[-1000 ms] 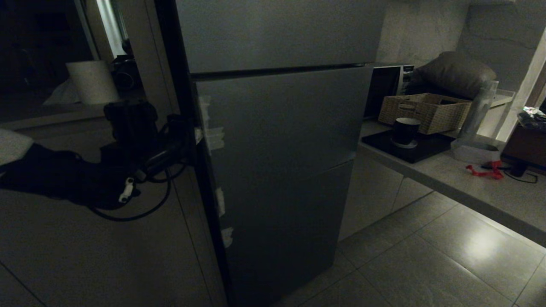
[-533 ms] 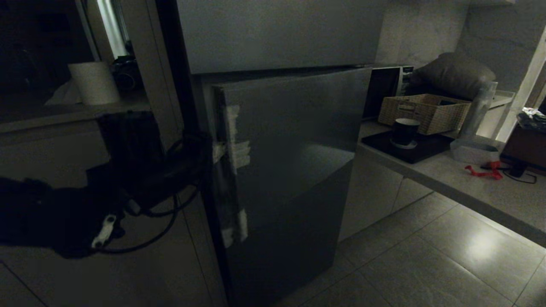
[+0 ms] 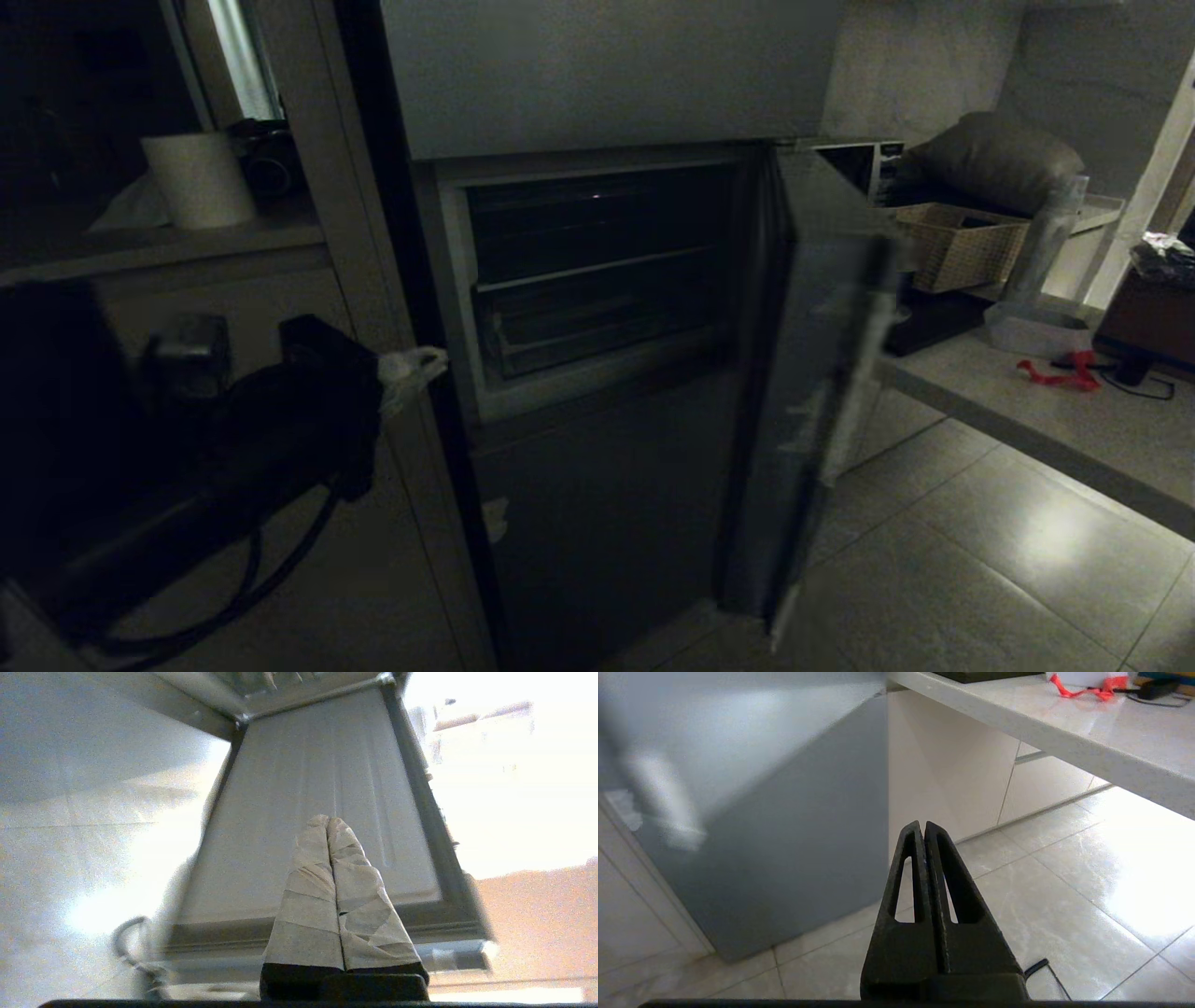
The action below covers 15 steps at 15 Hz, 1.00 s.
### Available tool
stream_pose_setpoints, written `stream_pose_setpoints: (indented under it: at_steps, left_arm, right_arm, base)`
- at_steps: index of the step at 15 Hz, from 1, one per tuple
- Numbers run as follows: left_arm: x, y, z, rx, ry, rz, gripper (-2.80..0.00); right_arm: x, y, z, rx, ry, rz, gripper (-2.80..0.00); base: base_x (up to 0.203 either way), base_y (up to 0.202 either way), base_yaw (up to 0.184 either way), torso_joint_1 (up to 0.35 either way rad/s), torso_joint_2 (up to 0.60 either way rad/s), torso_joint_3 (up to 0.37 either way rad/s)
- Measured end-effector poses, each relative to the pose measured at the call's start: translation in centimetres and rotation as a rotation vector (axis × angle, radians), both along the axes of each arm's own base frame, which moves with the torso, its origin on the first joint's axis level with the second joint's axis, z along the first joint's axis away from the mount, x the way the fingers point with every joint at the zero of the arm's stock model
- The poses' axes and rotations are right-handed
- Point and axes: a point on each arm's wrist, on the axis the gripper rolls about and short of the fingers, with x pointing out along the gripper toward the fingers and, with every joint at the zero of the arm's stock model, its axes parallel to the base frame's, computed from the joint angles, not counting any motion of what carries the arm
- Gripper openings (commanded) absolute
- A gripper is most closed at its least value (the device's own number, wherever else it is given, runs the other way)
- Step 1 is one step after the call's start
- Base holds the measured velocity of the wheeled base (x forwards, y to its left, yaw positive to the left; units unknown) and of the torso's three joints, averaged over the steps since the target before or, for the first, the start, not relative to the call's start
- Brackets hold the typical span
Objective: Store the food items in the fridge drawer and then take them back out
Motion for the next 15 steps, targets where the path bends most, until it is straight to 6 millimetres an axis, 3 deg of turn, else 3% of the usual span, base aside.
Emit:
stream_pose_setpoints:
  at_steps: [4,8,11,15]
  left_arm:
    - [-5.9,3.5,1.0,0.411,-0.174,-0.004,-2.8]
    - [-12.0,7.4,0.3,0.783,-0.337,0.049,-2.8]
    - [-15.8,10.0,-2.2,1.053,-0.333,0.092,-2.8]
    - [-18.1,11.3,-5.2,1.201,-0.175,0.333,-2.8]
  right_arm:
    - [0.1,0.0,0.0,-0.001,0.012,0.001,-2.8]
    - [0.8,0.0,0.2,-0.004,0.111,0.003,-2.8]
    - [0.7,0.0,0.2,-0.003,0.099,0.005,-2.8]
    - [0.4,0.0,0.1,-0.003,0.054,0.003,-2.8]
  base:
    - [0.0,0.0,0.0,0.0,0.0,0.0]
    - [0.0,0.0,0.0,0.0,0.0,0.0]
    - [0.0,0.0,0.0,0.0,0.0,0.0]
    - [0.0,0.0,0.0,0.0,0.0,0.0]
